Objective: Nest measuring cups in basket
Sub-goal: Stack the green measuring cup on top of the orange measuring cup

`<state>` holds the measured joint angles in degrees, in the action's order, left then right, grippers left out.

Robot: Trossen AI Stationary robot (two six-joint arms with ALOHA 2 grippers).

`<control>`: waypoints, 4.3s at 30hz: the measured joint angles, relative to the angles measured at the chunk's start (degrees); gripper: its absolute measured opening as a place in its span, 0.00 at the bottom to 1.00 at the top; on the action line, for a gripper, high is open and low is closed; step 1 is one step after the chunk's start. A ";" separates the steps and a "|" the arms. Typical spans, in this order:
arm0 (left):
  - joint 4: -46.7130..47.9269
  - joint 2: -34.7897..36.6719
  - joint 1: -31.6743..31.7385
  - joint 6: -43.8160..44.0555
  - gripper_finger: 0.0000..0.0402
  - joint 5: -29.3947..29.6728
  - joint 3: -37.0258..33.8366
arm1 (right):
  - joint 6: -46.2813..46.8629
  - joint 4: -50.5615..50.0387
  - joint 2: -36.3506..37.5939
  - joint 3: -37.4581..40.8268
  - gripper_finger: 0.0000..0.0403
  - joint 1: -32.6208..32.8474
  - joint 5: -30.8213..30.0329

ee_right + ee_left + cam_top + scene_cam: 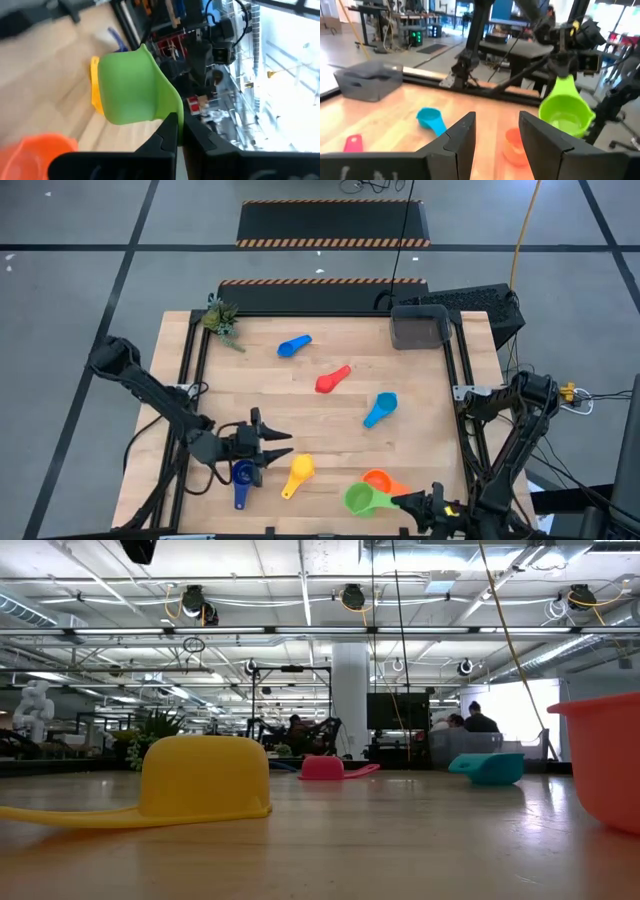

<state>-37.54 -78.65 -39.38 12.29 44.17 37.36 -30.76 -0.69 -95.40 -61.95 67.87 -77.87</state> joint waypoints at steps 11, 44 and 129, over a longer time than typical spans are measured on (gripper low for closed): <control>-5.55 -0.74 4.03 -6.01 0.38 0.02 0.00 | 2.38 -4.62 -0.31 0.04 0.00 2.92 -1.91; -5.88 -0.70 8.29 -10.66 0.38 -0.69 0.02 | 2.99 -4.41 11.55 7.89 0.00 12.08 -11.73; -5.57 -0.85 11.02 -12.63 0.38 -1.19 0.31 | 1.59 -2.69 15.44 21.33 0.00 -8.29 21.60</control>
<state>-43.11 -79.50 -28.36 -0.34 42.98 37.67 -29.17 -3.38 -79.96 -40.62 59.58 -56.27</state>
